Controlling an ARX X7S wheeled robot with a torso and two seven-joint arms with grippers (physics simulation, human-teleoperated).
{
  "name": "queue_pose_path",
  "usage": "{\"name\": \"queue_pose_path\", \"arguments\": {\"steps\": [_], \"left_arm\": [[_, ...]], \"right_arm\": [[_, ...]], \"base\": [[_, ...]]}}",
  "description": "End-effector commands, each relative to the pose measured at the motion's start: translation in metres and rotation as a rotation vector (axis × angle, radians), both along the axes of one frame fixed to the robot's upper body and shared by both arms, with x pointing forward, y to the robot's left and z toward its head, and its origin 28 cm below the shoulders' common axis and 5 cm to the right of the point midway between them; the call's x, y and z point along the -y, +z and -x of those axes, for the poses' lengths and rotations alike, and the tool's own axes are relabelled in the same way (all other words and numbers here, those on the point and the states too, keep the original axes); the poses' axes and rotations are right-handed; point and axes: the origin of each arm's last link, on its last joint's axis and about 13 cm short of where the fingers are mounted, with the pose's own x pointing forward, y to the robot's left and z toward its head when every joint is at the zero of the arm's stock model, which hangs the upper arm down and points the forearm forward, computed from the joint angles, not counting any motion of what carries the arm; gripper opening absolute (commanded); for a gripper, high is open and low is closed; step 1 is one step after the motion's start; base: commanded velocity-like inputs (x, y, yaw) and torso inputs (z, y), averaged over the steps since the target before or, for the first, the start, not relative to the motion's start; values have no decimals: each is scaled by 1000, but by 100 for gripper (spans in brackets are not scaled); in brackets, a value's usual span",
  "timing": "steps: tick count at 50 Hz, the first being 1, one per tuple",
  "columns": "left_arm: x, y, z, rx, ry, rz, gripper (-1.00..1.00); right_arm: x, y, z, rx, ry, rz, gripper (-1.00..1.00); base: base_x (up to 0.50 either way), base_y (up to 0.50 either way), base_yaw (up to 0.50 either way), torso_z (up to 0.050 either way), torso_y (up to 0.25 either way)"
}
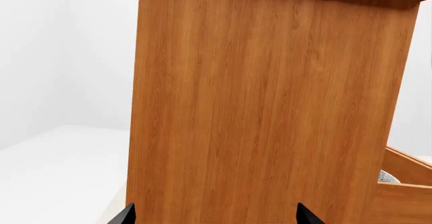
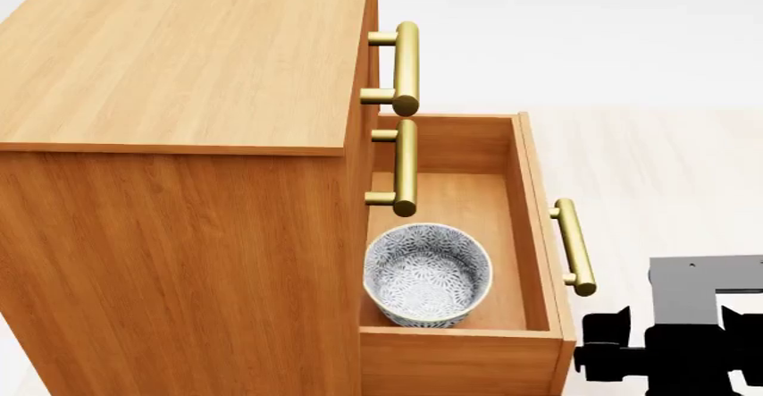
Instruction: Put the bowl in the bottom drawer of the cabinet and close it.
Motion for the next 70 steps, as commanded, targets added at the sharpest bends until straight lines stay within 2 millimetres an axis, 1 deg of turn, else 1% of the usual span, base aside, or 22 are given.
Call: {"name": "queue_pose_path", "arguments": {"steps": [1, 27, 45, 50, 70], "left_arm": [[0, 1, 0, 0, -1, 2, 100], [0, 1, 0, 2, -1, 3, 100], [0, 1, 0, 2, 0, 7, 100], [0, 0, 0, 1, -1, 8, 100], [0, 1, 0, 2, -2, 7, 100]], "right_arm": [[-10, -1, -4, 4, 27, -23, 100], [-31, 1, -10, 6, 93, -29, 100], [-43, 2, -7, 24, 125, -47, 100], [-49, 2, -6, 31, 150, -44, 100], [-56, 4, -6, 41, 160, -52, 100]], "base": [[0, 0, 0, 0, 0], [0, 0, 0, 0, 0], [0, 0, 0, 0, 1], [0, 0, 0, 0, 0], [0, 0, 0, 0, 0]]}}
